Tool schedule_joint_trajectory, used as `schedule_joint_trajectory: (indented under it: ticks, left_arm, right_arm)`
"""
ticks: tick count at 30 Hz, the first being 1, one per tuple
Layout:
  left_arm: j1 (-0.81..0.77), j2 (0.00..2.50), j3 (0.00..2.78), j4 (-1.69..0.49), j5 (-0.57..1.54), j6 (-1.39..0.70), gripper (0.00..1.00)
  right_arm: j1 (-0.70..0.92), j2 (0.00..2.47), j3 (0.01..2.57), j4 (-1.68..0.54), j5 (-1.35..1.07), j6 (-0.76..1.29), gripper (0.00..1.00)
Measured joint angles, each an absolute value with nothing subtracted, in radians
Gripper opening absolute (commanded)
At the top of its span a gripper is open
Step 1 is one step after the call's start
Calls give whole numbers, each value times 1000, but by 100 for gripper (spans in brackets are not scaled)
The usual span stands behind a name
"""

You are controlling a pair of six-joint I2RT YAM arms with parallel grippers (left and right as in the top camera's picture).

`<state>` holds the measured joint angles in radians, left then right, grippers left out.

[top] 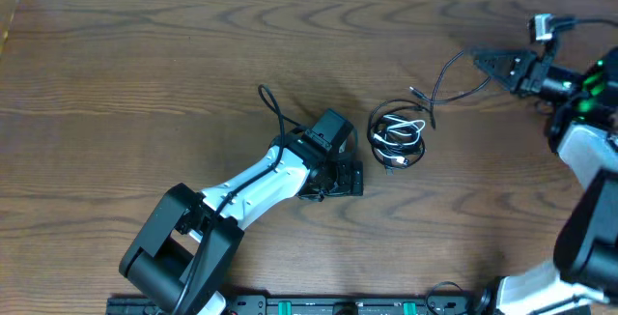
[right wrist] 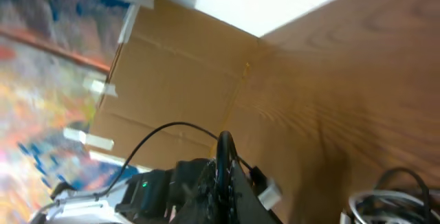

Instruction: Untangle cables

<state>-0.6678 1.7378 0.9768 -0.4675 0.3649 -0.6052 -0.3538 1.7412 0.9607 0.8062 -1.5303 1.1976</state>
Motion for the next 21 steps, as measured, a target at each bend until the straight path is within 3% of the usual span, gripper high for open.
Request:
schedule_joint_trajectory:
  ticks: [14, 19, 21]
  left_arm:
    - [-668, 1738, 977, -467, 361, -605, 87]
    - [-668, 1738, 977, -467, 361, -605, 87]
    - [-668, 1738, 977, -467, 361, -605, 87]
  right_arm:
    - [-389, 2092, 960, 765, -1526, 1195, 14]
    - [-394, 2151, 960, 766, -1523, 1178, 33]
    - [-394, 2164, 960, 765, -1518, 1165, 46]
